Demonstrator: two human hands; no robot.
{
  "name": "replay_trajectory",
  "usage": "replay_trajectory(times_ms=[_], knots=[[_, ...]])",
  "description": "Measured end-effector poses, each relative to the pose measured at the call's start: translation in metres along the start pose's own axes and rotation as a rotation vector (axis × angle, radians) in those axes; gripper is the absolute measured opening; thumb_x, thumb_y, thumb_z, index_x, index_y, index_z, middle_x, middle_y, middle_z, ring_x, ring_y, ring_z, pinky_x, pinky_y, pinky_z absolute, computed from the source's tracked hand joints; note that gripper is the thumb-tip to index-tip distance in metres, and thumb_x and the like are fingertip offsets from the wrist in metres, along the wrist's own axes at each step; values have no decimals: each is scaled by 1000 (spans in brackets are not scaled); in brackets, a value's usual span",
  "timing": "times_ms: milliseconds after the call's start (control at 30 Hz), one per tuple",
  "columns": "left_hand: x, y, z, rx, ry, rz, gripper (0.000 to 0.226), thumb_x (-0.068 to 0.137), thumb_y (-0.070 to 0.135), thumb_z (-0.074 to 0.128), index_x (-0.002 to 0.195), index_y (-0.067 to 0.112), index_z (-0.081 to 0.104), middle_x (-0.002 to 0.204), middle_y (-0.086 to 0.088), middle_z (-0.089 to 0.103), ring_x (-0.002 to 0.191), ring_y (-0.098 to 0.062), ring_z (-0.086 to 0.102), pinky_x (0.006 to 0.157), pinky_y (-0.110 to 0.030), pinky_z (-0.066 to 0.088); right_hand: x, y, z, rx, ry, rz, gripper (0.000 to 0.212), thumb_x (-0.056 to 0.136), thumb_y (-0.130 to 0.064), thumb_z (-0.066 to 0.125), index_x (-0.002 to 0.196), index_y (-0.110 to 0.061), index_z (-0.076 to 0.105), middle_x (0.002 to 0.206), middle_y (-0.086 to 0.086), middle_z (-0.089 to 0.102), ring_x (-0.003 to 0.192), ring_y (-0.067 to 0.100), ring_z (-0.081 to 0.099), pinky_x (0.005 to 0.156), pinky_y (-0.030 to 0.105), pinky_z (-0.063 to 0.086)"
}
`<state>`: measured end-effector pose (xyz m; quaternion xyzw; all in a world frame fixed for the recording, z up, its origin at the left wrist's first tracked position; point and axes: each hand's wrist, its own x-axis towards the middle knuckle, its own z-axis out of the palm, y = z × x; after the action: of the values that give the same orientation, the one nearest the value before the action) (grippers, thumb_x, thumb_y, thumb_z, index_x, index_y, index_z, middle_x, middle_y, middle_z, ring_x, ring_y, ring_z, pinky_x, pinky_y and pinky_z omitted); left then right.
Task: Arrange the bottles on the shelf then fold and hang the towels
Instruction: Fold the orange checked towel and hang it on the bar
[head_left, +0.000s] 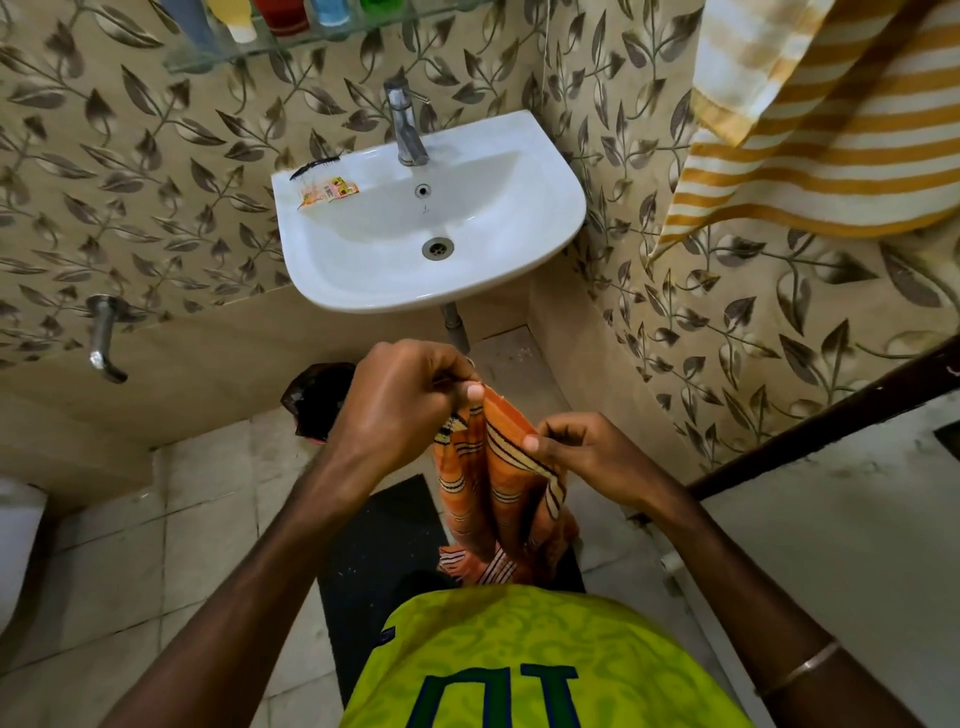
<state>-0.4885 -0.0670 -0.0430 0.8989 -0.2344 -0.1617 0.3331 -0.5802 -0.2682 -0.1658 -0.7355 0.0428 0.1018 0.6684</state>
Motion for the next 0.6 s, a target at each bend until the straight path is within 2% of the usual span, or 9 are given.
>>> replay_trajectory(times_ms=[67,133,200,267,367,433,500,600], knots=[[1,-2,-7,-49,46,-23,12,88,20,70,81,28,68,81,13,68,76,-4,69,58,-23,56,-3,9,1,-4,3,31,50,82,-66,68,82,-16,72,78,16,68,71,34,63,66,47,47],[3,-5,-13,-63,82,-36,14,87,20,71,80,31,67,81,14,69,77,-3,69,63,-24,57,-5,14,1,10,33,31,49,85,-60,68,86,-11,72,85,19,71,78,36,68,70,50,52],[5,-10,-14,-34,118,-53,8,87,21,71,83,28,69,80,15,68,75,0,67,64,-21,55,-7,14,1,70,80,16,44,89,-46,70,89,-3,70,88,15,74,81,27,70,73,41,54],[6,-14,-12,67,172,-66,4,89,21,71,92,23,73,83,12,70,75,2,65,63,-18,53,-6,10,2,110,105,-5,36,91,-38,70,88,-2,70,85,13,72,80,24,68,72,37,54],[5,-15,-8,194,229,-45,33,91,16,68,125,18,66,105,-3,75,89,-14,72,71,-24,57,-4,-1,3,108,157,-32,33,91,-35,66,86,-2,69,83,21,70,76,25,67,72,39,52],[2,-12,-3,206,177,8,55,92,13,68,143,24,51,105,1,75,81,-8,69,76,-33,61,-1,-11,3,93,159,-49,30,92,-34,66,85,-5,68,84,22,69,76,26,67,73,42,53],[0,-6,5,176,56,56,62,92,12,68,147,30,45,99,12,72,76,0,65,82,-31,60,2,-22,3,44,138,-76,34,91,-41,66,84,-7,69,85,23,68,78,34,68,73,50,54],[0,2,16,102,-90,47,56,92,15,68,142,31,51,117,5,73,101,-8,69,94,-35,57,6,-34,5,-84,117,-115,34,92,-46,63,84,-14,70,82,16,68,81,38,66,70,53,53]])
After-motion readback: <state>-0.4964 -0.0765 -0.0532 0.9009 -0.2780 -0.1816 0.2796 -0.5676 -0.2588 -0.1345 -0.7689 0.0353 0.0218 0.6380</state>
